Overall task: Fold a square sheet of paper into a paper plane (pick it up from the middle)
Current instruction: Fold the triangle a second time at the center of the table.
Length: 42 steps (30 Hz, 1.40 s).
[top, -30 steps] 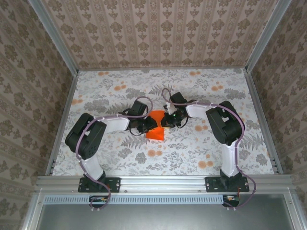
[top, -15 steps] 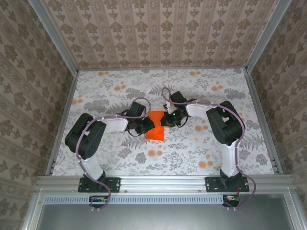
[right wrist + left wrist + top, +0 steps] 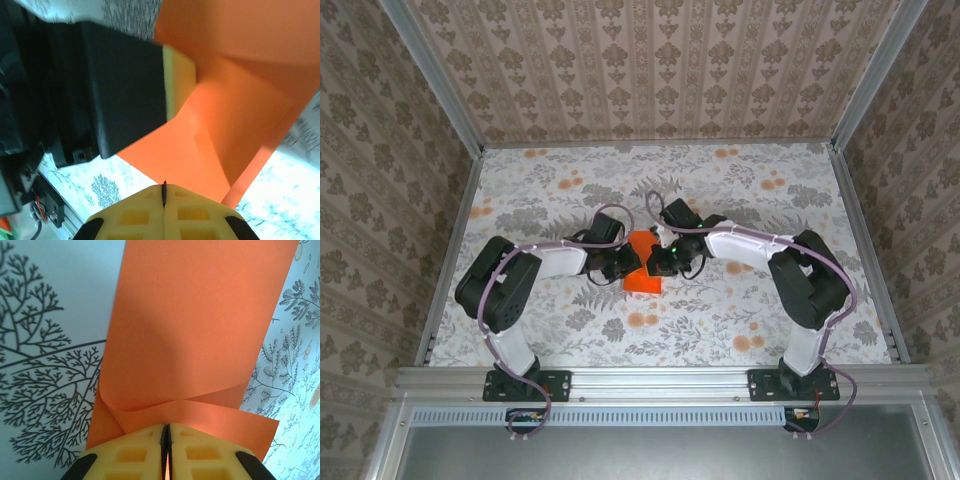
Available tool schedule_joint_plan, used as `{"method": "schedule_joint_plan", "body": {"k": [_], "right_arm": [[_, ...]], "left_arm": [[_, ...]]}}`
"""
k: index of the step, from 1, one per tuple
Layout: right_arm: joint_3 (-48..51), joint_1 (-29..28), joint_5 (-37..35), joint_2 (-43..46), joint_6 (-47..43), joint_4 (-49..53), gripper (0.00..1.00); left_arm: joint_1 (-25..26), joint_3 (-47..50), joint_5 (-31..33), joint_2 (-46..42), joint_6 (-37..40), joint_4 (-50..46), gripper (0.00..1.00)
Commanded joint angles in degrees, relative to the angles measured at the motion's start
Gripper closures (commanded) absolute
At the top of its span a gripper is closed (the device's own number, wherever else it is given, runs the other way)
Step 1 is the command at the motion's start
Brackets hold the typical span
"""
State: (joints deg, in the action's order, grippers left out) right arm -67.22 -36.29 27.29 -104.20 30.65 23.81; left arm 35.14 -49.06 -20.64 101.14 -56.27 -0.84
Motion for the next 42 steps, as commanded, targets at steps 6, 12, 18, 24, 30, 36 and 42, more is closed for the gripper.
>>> {"method": "schedule_joint_plan", "body": {"k": [6, 12, 18, 24, 30, 36, 42], "right_arm": [[-2.1, -3.9, -6.6, -2.8, 4.7, 3.6, 1.00], [-4.1, -4.6, -8.3, -5.5, 5.4, 4.6, 1.00], [-4.4, -4.5, -10.8, -6.3, 4.9, 6.6, 1.00], [-3.3, -4.1, -10.9, -6.4, 4.5, 6.7, 1.00], [-2.5, -4.0, -11.1, -6.5, 4.2, 8.2, 1.00], [-1.3, -3.9, -11.1, -6.1, 3.9, 8.6, 1.00], [-0.2, -3.8, -11.3, -5.6, 3.4, 9.1, 1.00]], "left_arm": [[-0.2, 2.1, 4.2, 2.2, -1.3, -5.5, 0.88], [-0.2, 2.3, 4.6, 2.2, -1.2, -5.8, 0.89], [-0.3, 2.4, 4.9, 2.5, -1.2, -6.2, 0.89], [-0.4, 2.9, 5.2, 3.0, -1.3, -6.5, 0.90], [-0.5, 2.7, 5.2, 3.6, -1.4, -6.5, 0.90], [-0.6, 3.0, 5.3, 3.7, -1.5, -6.5, 0.90], [-0.7, 3.1, 5.3, 3.7, -1.6, -6.7, 0.90]]}}
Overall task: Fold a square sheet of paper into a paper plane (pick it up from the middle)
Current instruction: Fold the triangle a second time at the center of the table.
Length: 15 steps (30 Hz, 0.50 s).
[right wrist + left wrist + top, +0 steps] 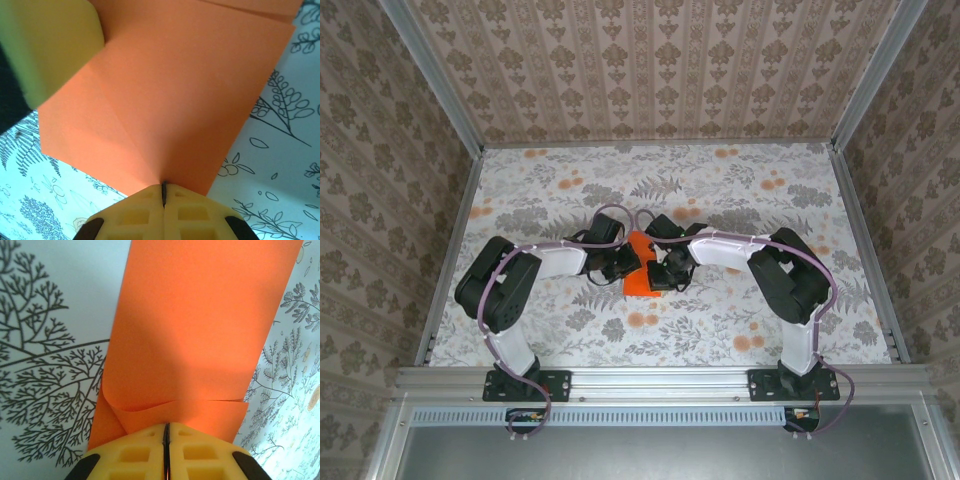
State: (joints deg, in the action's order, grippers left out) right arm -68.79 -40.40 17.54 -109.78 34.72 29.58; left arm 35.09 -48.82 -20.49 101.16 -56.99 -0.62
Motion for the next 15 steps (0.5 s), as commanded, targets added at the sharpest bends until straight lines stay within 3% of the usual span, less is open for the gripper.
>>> {"method": "schedule_joint_plan", "body": {"k": [1, 15], "right_arm": [[1.6, 0.3, -1.6, 0.1, -0.7, 3.4, 1.00], [8.2, 2.3, 0.8, 8.4, -1.6, -0.8, 1.00]], "left_arm": [[-0.7, 2.9, 5.2, 3.8, -0.8, -6.9, 0.91], [-0.9, 2.8, 4.5, 3.8, -0.5, -6.6, 0.91]]}}
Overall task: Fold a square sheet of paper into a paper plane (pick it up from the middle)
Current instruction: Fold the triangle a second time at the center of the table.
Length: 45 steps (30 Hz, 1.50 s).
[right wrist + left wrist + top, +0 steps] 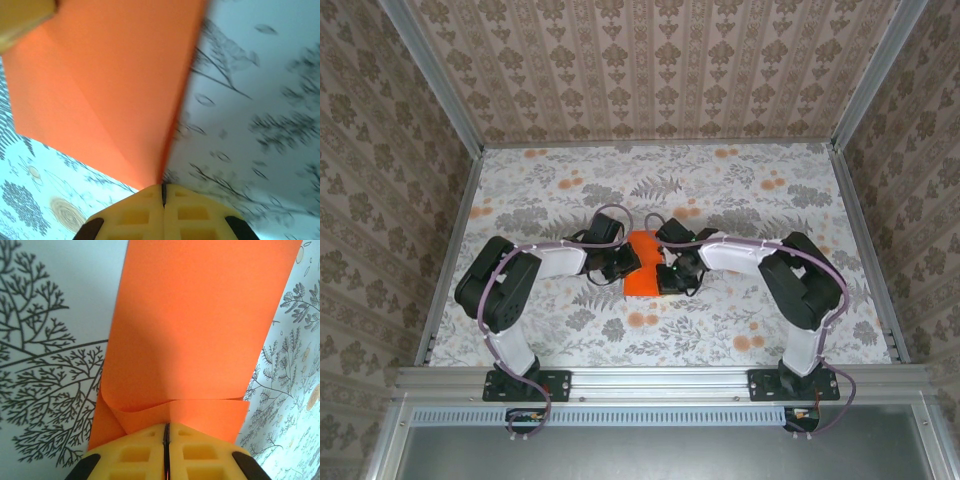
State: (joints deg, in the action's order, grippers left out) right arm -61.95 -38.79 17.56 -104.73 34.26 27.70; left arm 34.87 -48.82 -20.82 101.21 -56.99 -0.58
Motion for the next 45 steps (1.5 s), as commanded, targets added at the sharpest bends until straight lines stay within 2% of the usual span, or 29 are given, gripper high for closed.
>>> {"method": "schedule_joint_plan", "body": {"k": [1, 4, 9, 15, 21, 35, 41, 45], "right_arm": [[1.2, 0.7, 1.5, 4.1, -1.2, 0.1, 1.00], [0.0, 0.7, 4.4, 4.7, -1.3, -3.2, 1.00], [-3.6, 0.6, 7.1, 0.1, -1.1, -5.0, 1.00], [-6.6, 0.6, 7.5, -4.8, -1.8, -4.9, 1.00], [-4.3, 1.2, 6.4, -6.1, -2.7, -4.5, 1.00], [9.2, 2.5, 8.1, 2.6, -4.1, -4.6, 1.00], [7.8, 3.2, 8.0, 7.0, -4.0, -6.4, 1.00], [3.6, 3.1, 8.6, 4.8, -3.6, -7.8, 1.00]], "left_arm": [[-0.7, 2.7, 4.7, 3.7, -0.5, -6.5, 0.91], [-0.6, 2.6, 4.2, 3.7, -0.4, -6.2, 0.91], [-0.6, 2.3, 3.9, 3.8, -0.2, -6.1, 0.91], [-0.4, 2.1, 3.8, 3.8, -0.2, -6.1, 0.91], [-0.4, 2.4, 4.3, 4.2, -0.5, -6.4, 0.91], [-1.1, 3.3, 5.0, 5.0, -1.4, -7.2, 0.95], [-0.9, 3.4, 2.9, 4.8, -0.9, -3.6, 0.95], [-0.7, 3.2, 1.4, 4.2, -0.8, -0.9, 0.94]]}}
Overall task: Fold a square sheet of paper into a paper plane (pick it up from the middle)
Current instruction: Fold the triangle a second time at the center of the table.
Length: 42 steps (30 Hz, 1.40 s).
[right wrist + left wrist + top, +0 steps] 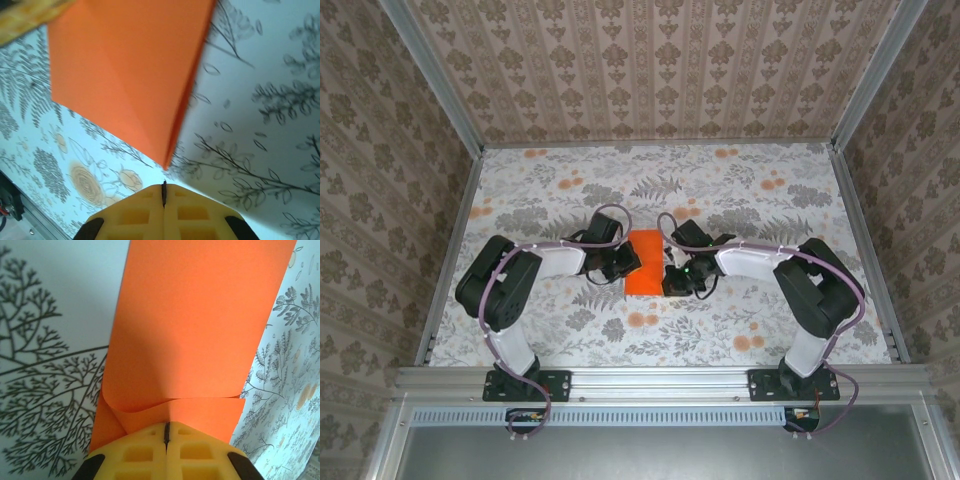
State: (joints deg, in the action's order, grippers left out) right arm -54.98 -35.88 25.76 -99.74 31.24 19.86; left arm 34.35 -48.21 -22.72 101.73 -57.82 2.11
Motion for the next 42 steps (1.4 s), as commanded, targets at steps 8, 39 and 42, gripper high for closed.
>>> {"method": "schedule_joint_plan", "body": {"k": [8, 39, 42], "right_arm": [[-6.7, 0.2, 0.4, -6.8, -0.4, -0.9, 1.00], [-5.3, 0.3, -1.4, -10.1, -0.4, 0.9, 1.00], [-3.8, 0.3, -1.1, -10.1, -0.9, 1.0, 1.00]], "left_arm": [[0.1, 2.0, 3.0, 1.8, 1.1, -3.3, 0.93], [4.8, 4.7, 1.2, -0.2, 4.4, 8.8, 0.89], [3.4, 6.2, 3.4, -0.5, 3.5, 9.2, 0.92]]}}
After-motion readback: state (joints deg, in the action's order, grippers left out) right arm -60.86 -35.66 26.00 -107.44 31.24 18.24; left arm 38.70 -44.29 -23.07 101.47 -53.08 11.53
